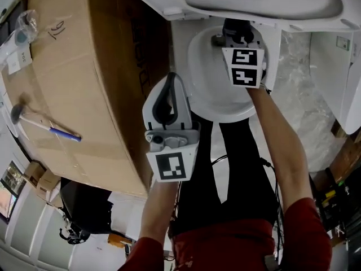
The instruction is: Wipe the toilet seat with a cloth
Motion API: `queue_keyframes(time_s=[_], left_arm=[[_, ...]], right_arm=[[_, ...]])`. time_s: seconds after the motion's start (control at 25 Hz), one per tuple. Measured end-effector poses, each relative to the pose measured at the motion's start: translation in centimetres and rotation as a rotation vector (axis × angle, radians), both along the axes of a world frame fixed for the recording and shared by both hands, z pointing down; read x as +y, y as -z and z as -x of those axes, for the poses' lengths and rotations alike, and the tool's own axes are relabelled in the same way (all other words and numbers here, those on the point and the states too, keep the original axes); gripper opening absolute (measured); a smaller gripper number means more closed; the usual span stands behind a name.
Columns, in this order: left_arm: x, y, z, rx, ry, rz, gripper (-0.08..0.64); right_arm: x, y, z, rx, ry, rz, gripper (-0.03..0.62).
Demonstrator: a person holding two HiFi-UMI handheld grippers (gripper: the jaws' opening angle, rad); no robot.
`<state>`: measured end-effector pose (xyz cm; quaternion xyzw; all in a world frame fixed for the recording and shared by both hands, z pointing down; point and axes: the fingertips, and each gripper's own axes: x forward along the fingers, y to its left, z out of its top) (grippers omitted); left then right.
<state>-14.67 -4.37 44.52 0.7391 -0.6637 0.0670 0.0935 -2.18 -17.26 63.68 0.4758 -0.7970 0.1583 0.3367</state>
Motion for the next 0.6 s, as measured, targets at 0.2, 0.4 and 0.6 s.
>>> queue_keyframes(time_s=[0.2,0.4,0.6], left_arm=[[0.5,0.5,2.0,-0.004,0.015,-0.001,0.011],[0.9,1.0,3.1,0.002,0.026,0.007,0.011],[1.1,4.1,2.1,0.032,0.017,0.03,0.011]], right_arm=[[0.1,-0.5,4.5,-0.01,0.039,0.029,0.087],[1.5,0.3,3.4,0.006,0.05,0.044,0.087],[6.1,6.2,1.8,-0.089,0.029,0.052,0.087]])
